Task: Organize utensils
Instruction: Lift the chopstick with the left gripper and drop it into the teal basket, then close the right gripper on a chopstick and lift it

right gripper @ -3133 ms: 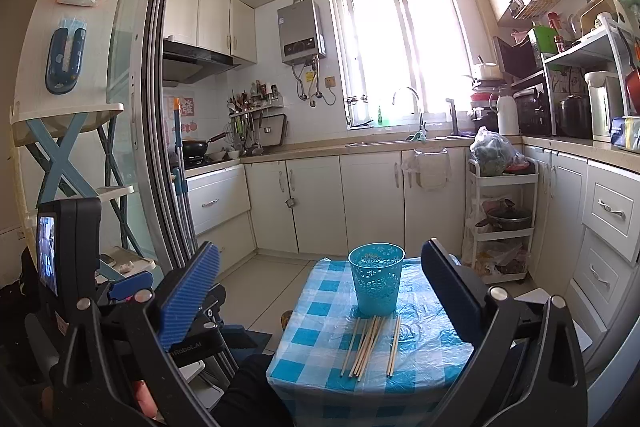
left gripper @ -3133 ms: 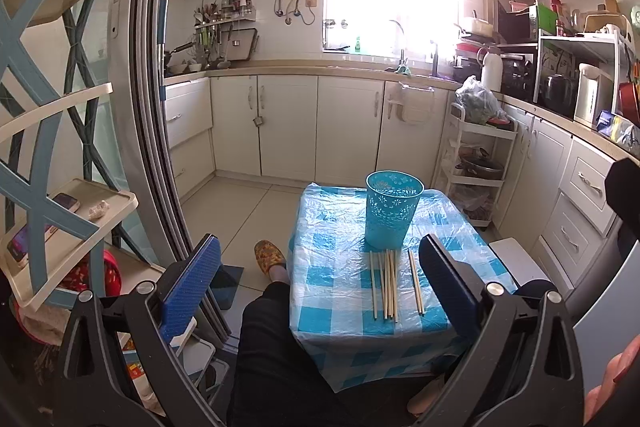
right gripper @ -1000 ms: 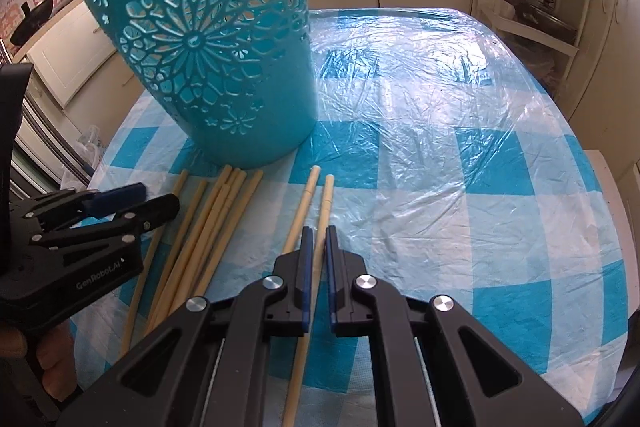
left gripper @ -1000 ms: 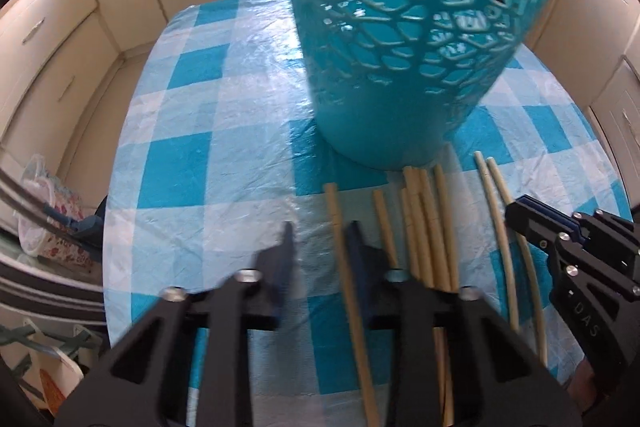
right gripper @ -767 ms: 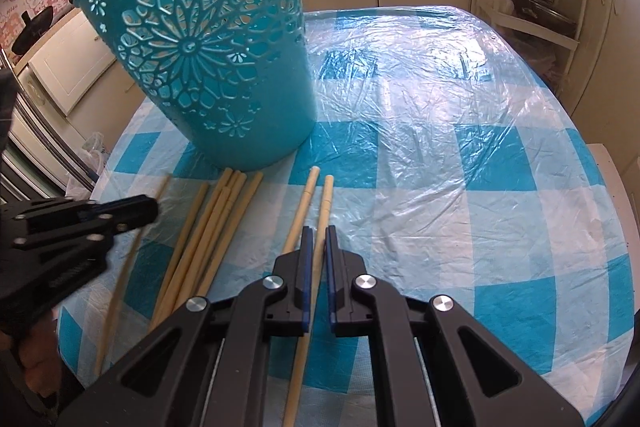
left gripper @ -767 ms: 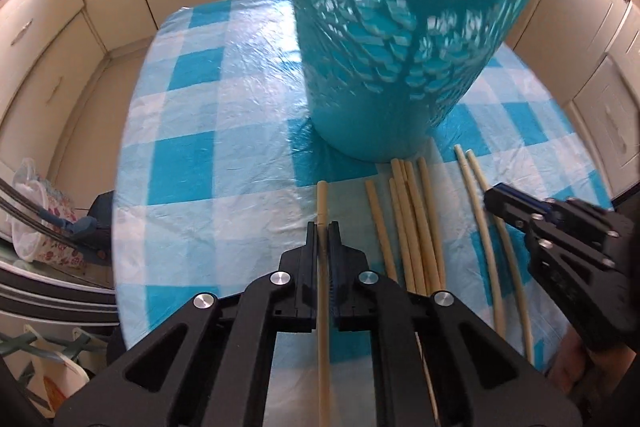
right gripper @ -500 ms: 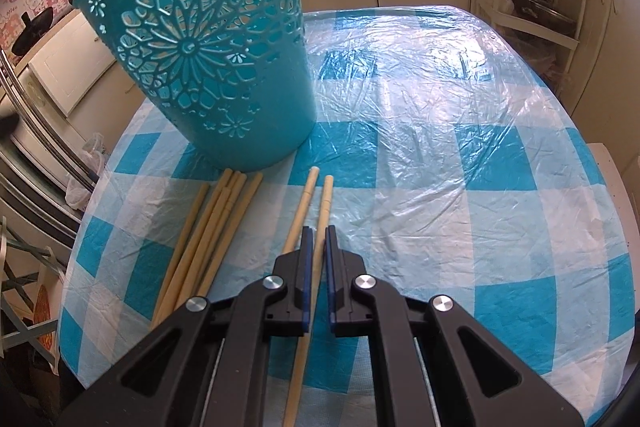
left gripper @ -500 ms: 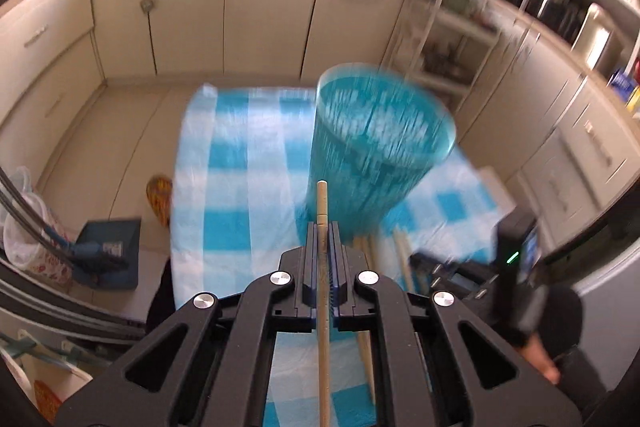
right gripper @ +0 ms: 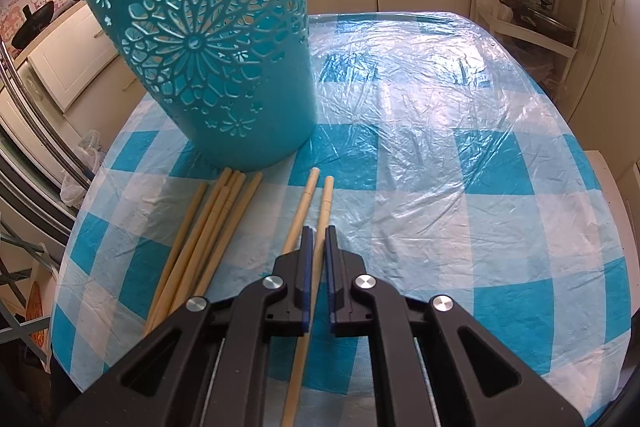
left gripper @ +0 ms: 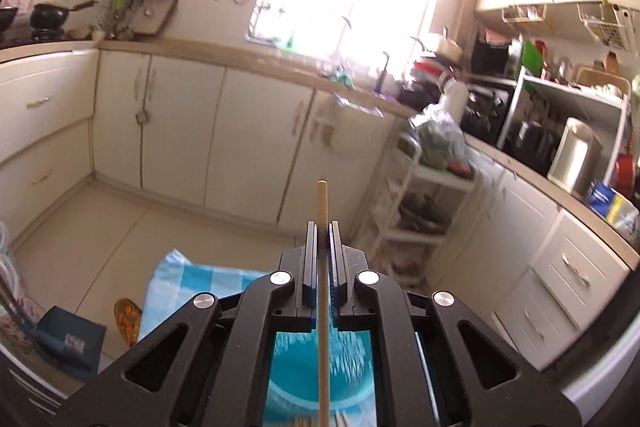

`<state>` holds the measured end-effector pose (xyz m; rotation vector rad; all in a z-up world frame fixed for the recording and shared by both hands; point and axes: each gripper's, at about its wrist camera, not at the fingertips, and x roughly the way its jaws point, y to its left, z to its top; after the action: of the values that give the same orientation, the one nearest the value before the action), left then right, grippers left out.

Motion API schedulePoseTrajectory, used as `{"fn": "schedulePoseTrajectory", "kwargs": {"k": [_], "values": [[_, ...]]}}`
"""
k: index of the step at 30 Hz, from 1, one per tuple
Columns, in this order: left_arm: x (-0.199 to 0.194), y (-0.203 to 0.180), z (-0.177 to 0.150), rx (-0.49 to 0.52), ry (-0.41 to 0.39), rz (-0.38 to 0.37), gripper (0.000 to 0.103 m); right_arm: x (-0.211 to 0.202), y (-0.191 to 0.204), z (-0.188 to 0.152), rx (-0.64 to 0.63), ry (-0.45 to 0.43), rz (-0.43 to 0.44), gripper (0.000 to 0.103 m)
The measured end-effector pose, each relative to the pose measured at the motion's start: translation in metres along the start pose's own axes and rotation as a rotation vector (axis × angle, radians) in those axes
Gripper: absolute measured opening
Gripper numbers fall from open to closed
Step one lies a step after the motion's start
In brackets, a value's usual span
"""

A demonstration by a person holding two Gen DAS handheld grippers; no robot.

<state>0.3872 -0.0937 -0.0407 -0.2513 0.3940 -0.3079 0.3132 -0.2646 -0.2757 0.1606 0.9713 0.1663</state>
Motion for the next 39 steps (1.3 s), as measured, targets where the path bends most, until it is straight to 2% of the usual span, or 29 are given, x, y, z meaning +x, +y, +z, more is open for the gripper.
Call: {"fn": "schedulePoseTrajectory", "kwargs": {"k": [7, 9, 12, 15, 20, 23, 25, 28, 31, 34, 39], "values": [[0.045, -0.003, -0.006, -0.009, -0.137, 0.134, 0.005, -0.001, -0.002, 0.000, 0.003, 0.000, 0.005, 0.007], [0.055, -0.004, -0.011, 0.004, -0.137, 0.159, 0.005, -0.001, -0.003, 0.001, 0.005, 0.002, 0.009, 0.007], [0.068, -0.007, -0.026, 0.050, -0.110, 0.187, 0.005, -0.001, -0.003, 0.002, 0.001, 0.006, 0.008, 0.007], [0.080, -0.004, -0.045, 0.089, -0.035, 0.212, 0.005, -0.001, -0.003, 0.003, -0.007, 0.012, 0.006, 0.007], [0.078, 0.009, -0.069, 0.136, 0.062, 0.236, 0.007, 0.000, 0.001, 0.002, -0.029, 0.006, -0.009, 0.007], [0.069, 0.017, -0.074, 0.139, 0.091, 0.252, 0.022, 0.000, 0.004, 0.001, -0.035, 0.004, -0.014, 0.006], [0.059, 0.024, -0.075, 0.130, 0.096, 0.264, 0.038, -0.001, 0.003, 0.000, -0.019, 0.007, -0.005, 0.006], [0.042, 0.031, -0.073, 0.127, 0.096, 0.272, 0.049, -0.007, -0.007, -0.001, 0.038, 0.009, 0.022, 0.006], [0.025, 0.038, -0.072, 0.113, 0.096, 0.280, 0.060, -0.024, -0.018, 0.000, 0.096, -0.028, 0.069, 0.006], [0.007, 0.050, -0.073, 0.090, 0.103, 0.290, 0.069, -0.044, -0.026, 0.003, 0.145, -0.084, 0.125, 0.006], [-0.020, 0.068, -0.083, 0.062, 0.128, 0.301, 0.073, -0.080, -0.030, 0.012, 0.191, -0.179, 0.215, 0.006]]}}
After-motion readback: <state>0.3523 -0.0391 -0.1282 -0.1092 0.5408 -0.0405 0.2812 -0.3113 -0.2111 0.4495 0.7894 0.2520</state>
